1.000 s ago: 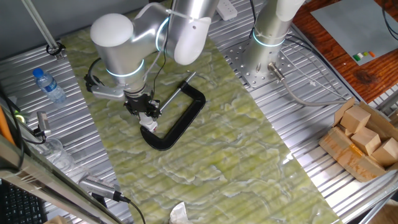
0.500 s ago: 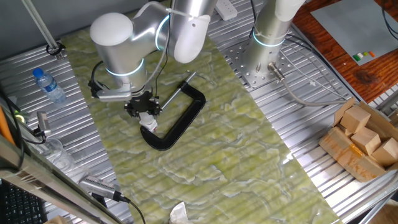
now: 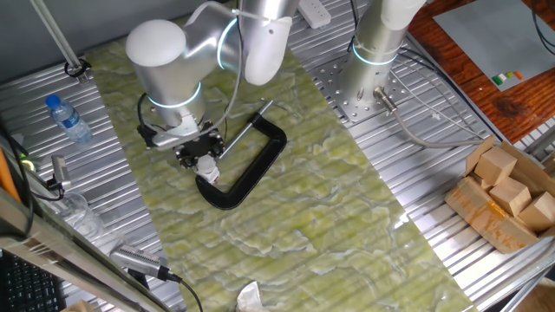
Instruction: Take out the light bulb by rotating it
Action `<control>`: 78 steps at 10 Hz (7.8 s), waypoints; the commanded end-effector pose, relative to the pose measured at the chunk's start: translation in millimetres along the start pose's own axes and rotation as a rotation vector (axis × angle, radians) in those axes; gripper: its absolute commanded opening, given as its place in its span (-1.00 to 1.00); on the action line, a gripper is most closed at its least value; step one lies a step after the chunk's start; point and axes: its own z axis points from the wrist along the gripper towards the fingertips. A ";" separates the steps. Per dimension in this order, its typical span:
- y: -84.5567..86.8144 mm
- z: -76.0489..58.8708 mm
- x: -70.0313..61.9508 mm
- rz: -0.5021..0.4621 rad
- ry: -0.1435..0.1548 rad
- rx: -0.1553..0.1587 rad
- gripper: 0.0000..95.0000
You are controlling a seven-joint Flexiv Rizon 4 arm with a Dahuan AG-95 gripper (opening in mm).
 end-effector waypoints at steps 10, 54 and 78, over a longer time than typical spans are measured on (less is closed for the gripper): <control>-1.9 -1.4 -1.5 0.383 -0.005 -0.008 0.20; -2.9 4.5 -0.1 1.347 -0.020 0.016 -0.60; -1.0 5.5 -4.1 0.153 0.037 0.021 -1.00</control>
